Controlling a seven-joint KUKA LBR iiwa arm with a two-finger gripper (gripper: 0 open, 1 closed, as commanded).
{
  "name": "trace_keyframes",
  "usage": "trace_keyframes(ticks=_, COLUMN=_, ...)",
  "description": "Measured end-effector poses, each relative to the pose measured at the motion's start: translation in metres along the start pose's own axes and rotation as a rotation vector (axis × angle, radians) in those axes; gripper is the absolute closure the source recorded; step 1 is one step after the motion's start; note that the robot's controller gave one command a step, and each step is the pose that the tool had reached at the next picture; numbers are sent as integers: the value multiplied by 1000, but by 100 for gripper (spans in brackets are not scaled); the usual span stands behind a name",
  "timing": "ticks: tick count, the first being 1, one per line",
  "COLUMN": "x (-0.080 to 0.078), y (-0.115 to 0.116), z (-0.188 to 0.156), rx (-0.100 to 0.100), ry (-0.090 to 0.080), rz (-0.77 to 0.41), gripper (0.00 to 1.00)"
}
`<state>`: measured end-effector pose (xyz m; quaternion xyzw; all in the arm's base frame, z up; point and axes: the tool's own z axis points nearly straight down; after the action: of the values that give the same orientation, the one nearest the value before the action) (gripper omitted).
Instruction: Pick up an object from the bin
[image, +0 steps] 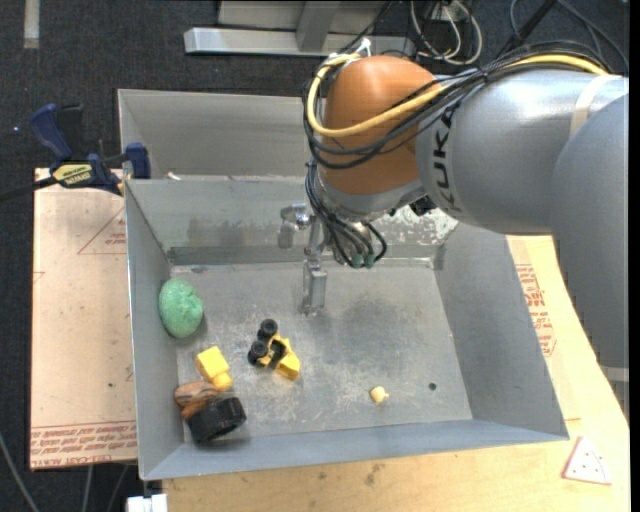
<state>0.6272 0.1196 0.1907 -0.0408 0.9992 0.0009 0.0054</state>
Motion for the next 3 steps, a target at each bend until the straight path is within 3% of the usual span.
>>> trace_keyframes(ticks=1, x=18, y=7, z=32, rx=-1, ry=13, rz=-271, gripper=0)
trace_keyframes(ticks=2, x=22, y=20, z=58, rx=-2, ry=9, rz=-421, gripper=0)
trace_keyframes(ticks=3, x=38, y=24, z=73, rx=-1, ry=9, rz=-185, gripper=0)
